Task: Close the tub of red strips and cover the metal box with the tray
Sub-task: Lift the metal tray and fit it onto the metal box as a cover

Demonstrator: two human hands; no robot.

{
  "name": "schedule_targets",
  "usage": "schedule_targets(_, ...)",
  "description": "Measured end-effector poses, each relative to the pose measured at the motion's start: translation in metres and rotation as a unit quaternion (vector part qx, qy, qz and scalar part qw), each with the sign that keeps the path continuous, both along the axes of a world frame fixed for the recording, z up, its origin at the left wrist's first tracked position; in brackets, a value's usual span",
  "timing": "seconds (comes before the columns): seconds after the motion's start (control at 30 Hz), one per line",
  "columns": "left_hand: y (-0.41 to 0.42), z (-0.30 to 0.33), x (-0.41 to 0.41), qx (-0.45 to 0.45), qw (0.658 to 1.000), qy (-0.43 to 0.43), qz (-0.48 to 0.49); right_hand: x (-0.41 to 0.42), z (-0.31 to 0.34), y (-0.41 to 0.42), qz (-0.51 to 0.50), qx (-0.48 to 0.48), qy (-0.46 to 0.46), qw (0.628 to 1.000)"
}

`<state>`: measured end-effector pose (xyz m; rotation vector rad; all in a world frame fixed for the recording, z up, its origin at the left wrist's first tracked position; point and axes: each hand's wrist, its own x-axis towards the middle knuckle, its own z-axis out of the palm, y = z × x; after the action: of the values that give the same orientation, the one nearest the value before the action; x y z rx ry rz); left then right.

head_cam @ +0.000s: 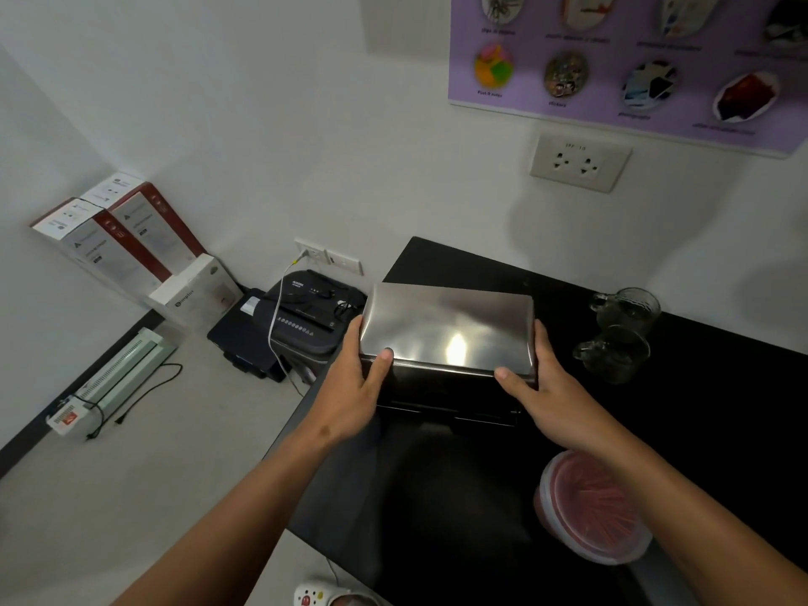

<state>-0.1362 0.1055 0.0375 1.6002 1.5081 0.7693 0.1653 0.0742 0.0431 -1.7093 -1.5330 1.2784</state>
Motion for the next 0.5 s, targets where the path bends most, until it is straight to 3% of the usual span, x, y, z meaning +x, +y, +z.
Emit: schedule_targets(0.5, 0.120, -0.001, 0.013, -0.015, 0.999, -0.029, -0.042, -0.010, -0.006, 0.073, -0.121, -0.002, 0.003, 0.993)
